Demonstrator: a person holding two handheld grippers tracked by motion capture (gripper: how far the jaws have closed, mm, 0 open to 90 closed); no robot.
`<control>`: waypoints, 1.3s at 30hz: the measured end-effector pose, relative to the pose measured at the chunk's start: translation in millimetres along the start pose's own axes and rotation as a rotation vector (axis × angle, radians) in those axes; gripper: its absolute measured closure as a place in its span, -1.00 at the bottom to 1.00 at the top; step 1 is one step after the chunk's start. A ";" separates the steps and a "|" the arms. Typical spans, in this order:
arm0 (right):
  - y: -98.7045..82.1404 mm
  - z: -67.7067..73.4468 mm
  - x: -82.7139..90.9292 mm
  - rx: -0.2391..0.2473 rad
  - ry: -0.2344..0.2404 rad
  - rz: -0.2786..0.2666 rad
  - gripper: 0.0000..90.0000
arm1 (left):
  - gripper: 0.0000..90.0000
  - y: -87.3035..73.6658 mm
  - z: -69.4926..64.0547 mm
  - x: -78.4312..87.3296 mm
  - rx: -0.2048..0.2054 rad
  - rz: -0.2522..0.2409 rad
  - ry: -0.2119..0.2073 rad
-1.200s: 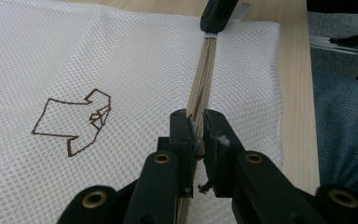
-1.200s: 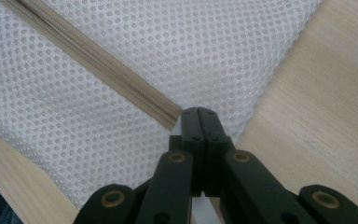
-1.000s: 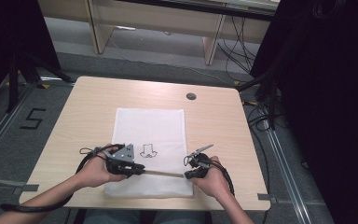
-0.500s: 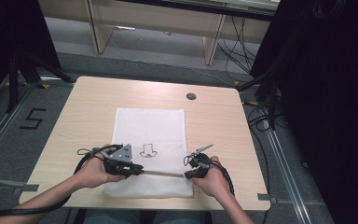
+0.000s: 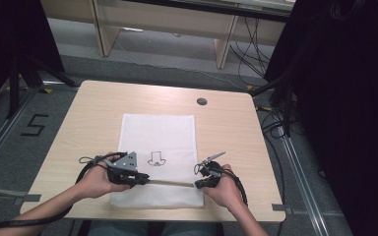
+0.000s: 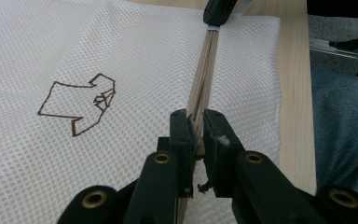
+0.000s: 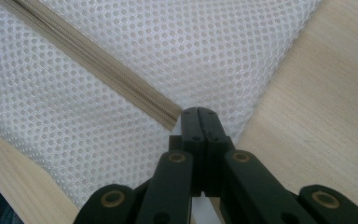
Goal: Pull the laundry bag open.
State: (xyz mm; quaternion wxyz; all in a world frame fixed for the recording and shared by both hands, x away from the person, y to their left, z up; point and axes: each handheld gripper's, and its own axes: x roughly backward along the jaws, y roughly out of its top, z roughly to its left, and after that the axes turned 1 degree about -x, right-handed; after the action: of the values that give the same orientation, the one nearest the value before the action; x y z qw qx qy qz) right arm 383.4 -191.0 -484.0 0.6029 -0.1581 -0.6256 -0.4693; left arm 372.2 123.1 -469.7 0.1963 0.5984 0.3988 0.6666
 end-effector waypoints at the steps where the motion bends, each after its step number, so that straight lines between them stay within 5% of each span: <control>1: 0.0 0.0 0.0 0.000 0.000 0.000 1.00 | 0.82 0.2 -0.1 0.2 -0.003 0.004 0.001; 30: 0.0 0.0 0.0 0.000 0.000 0.000 1.00 | 0.82 -5.7 3.3 7.8 -0.015 0.012 0.012; 39: 0.2 -1.2 -0.6 0.012 0.008 -0.006 1.00 | 0.82 -9.7 5.0 10.6 0.009 0.014 0.019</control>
State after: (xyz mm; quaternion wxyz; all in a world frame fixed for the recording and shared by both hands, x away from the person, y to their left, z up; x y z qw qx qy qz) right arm 384.4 -191.5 -484.7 0.6049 -0.1506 -0.6264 -0.4680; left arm 372.6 138.3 -470.4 0.1852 0.5957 0.3997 0.6716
